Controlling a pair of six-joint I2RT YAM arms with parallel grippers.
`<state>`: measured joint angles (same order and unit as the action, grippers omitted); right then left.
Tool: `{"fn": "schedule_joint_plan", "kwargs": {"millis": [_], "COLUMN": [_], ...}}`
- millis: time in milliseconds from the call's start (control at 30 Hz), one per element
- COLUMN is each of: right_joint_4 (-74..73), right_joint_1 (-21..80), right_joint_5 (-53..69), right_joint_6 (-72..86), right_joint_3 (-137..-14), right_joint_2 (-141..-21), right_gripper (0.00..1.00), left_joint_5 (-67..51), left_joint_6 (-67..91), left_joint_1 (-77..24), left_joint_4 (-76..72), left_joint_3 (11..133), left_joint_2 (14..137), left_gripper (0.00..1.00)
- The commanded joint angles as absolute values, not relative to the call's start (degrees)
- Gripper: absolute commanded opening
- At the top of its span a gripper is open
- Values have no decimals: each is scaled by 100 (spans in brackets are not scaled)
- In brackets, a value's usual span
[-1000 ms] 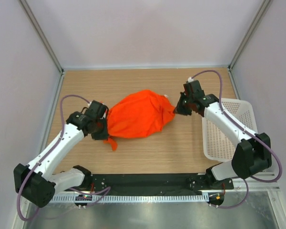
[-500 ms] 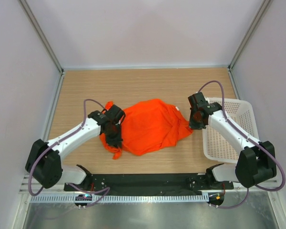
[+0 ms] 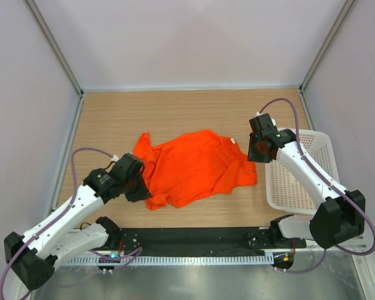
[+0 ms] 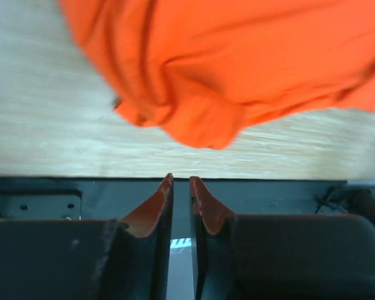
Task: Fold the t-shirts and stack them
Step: Flatten the tshirt out
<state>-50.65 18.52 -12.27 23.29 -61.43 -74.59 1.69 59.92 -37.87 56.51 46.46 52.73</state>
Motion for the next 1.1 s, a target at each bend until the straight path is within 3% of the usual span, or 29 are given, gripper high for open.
{"fn": "schedule_joint_plan", "kwargs": {"millis": [0, 333, 1067], "right_joint_4": [-5045, -5150, -5150], "right_joint_1": [1854, 1855, 1854], "right_joint_5": [-968, -756, -651], "right_joint_6": [2197, 2180, 2048], "right_joint_3": [-6320, -6135, -6047], "right_joint_2": [-7120, -6689, -6530], "right_gripper": [36, 36, 35], "left_joint_5": [141, 668, 826], "left_joint_6": [7047, 7234, 6961], "left_joint_1": [-3806, -3762, -3735], "left_joint_4": [5748, 5354, 4623], "left_joint_3": [3974, 3542, 3718], "left_joint_2": [5239, 5993, 7453], "left_gripper": [15, 33, 33]}}
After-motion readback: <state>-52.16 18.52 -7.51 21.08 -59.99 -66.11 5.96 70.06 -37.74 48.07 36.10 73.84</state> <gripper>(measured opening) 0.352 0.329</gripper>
